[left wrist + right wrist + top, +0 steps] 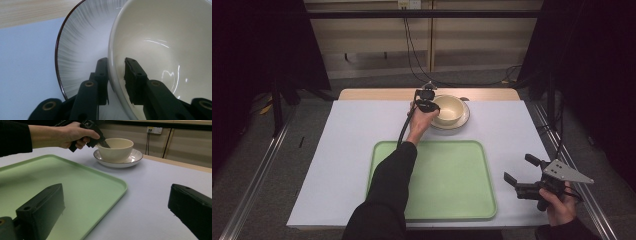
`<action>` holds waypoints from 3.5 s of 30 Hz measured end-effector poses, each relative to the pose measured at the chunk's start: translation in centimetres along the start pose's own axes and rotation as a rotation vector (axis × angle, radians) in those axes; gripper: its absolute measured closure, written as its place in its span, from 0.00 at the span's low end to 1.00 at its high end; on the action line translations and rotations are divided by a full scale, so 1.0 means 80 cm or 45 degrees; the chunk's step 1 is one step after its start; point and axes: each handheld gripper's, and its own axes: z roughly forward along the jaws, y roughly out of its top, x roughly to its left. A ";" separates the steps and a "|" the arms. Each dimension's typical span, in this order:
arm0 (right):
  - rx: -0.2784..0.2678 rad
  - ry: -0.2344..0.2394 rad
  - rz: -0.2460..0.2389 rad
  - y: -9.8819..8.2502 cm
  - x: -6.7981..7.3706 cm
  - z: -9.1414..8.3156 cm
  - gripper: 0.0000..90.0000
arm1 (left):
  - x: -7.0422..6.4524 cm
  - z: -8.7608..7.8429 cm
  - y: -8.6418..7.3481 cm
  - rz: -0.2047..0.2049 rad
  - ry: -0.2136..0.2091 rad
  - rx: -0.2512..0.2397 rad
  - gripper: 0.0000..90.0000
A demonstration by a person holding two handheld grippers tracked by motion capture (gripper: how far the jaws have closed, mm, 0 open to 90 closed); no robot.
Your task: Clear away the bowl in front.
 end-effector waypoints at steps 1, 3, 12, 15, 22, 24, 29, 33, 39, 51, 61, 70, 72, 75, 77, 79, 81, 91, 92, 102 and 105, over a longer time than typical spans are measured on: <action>0.001 0.001 0.000 0.000 0.000 0.000 0.00 | -0.001 0.000 0.000 0.001 0.008 -0.006 0.83; 0.001 -0.001 0.003 0.000 0.000 0.000 0.00 | 0.000 0.000 0.000 -0.003 0.010 -0.004 0.86; 0.000 -0.001 0.004 0.000 -0.001 0.000 0.00 | 0.004 -0.004 -0.001 -0.086 -0.038 -0.062 0.93; 0.001 -0.002 0.009 0.000 -0.001 -0.001 0.00 | 0.005 -0.006 -0.001 -0.110 -0.038 -0.072 0.93; 0.000 -0.008 0.006 0.000 -0.001 -0.001 0.00 | 0.007 -0.011 -0.002 -0.159 -0.077 -0.099 0.92; -0.002 -0.003 0.009 0.000 -0.001 -0.001 0.00 | 0.009 -0.011 -0.003 -0.165 -0.089 -0.098 0.92; -0.006 -0.005 0.012 0.000 -0.001 -0.001 0.00 | 0.012 -0.011 -0.004 -0.184 -0.093 -0.099 0.92; -0.019 -0.006 0.026 0.001 -0.002 -0.002 0.00 | 0.014 -0.016 -0.003 -0.204 -0.105 -0.109 0.92; -0.016 0.009 0.012 0.000 -0.001 -0.003 0.00 | 0.014 -0.023 -0.001 -0.188 -0.127 -0.104 0.92; -0.022 0.000 0.011 0.000 -0.001 -0.002 0.00 | 0.017 -0.042 0.003 -0.187 -0.142 -0.142 0.92; -0.020 0.001 0.005 0.000 -0.002 -0.003 0.00 | 0.020 -0.061 0.003 -0.182 -0.163 -0.177 0.92; -0.027 -0.001 0.005 0.000 -0.002 -0.003 0.00 | 0.028 -0.078 -0.011 -0.167 -0.191 -0.184 0.92; -0.027 0.000 0.005 0.000 -0.002 -0.003 0.00 | 0.029 -0.082 -0.013 -0.175 -0.206 -0.190 0.92; -0.025 -0.001 0.007 0.000 -0.002 -0.003 0.00 | 0.030 -0.086 -0.015 -0.162 -0.203 -0.196 0.92; -0.024 0.001 0.007 0.000 -0.002 -0.003 0.00 | 0.029 -0.094 -0.016 -0.152 -0.196 -0.201 0.92; -0.027 -0.004 0.007 0.000 -0.002 -0.003 0.00 | 0.029 -0.098 -0.017 -0.156 -0.211 -0.205 0.92; -0.026 -0.002 0.005 0.000 -0.002 -0.003 0.00 | 0.028 -0.104 -0.017 -0.156 -0.227 -0.216 0.92; -0.028 -0.003 0.001 0.000 -0.002 -0.003 0.00 | 0.015 -0.125 -0.025 -0.078 -0.243 -0.206 0.92; -0.028 -0.003 0.001 0.000 -0.002 -0.003 0.00 | 0.015 -0.125 -0.025 -0.078 -0.243 -0.206 0.92; -0.030 -0.004 0.004 0.000 -0.002 -0.003 0.00 | -0.002 -0.136 -0.038 -0.044 -0.308 -0.208 0.92; -0.032 -0.002 0.007 0.000 -0.002 -0.004 0.00 | -0.008 -0.140 -0.038 -0.020 -0.322 -0.208 0.92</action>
